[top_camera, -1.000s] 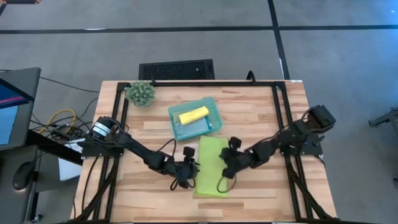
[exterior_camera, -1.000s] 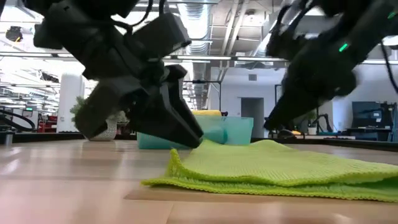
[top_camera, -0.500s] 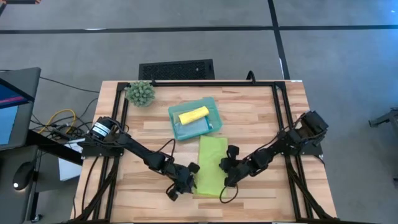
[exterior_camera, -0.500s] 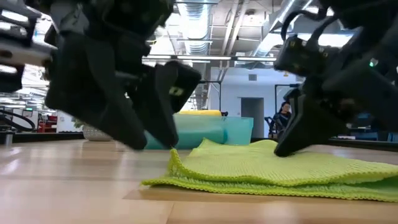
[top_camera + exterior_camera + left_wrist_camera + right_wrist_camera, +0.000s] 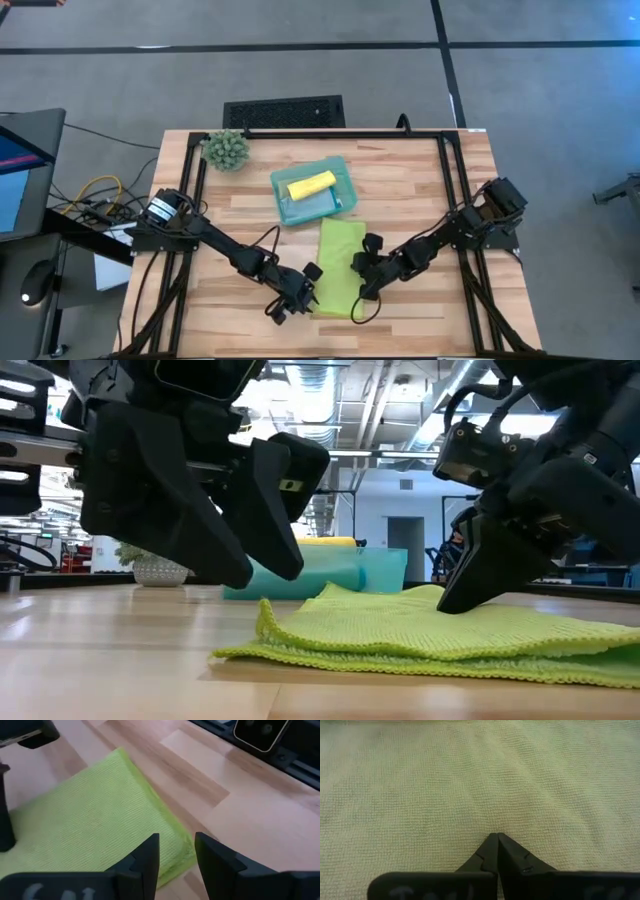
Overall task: Fold microfiber towels
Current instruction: Fold the light green towel
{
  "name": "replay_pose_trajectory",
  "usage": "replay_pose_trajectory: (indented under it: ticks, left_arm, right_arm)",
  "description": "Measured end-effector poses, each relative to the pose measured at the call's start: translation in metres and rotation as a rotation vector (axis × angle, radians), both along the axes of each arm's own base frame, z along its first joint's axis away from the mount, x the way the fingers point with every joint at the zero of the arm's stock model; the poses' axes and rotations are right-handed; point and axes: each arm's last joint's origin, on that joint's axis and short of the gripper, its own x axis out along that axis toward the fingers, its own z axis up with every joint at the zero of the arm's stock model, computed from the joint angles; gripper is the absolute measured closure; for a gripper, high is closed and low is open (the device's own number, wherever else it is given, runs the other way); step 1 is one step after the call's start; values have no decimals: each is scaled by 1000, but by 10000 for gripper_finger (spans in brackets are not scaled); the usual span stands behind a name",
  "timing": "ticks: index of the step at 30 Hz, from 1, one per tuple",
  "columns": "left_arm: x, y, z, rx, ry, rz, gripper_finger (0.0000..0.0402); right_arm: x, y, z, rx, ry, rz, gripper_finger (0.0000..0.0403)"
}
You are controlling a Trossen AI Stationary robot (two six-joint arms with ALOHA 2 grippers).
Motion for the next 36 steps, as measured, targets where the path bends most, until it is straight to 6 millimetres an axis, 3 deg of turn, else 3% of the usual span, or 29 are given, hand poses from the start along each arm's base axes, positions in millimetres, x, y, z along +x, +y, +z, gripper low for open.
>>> replay_pose_trajectory:
  ticks: [8, 17, 27, 36]
  left_arm:
    - [2, -2, -16, 2, 22, -27, 283]
    - [3, -1, -14, 2, 4, -2, 287]
    - [2, -1, -15, -7, 31, -22, 391]
    - [-3, -1, -3, 44, 25, 21, 399]
  right_arm:
    - [0, 3, 1, 23, 5, 24, 382]
    - [5, 19, 14, -20, 6, 107, 383]
    - [2, 29, 21, -115, 17, 102, 380]
    - [-2, 27, 20, -145, 47, 83, 385]
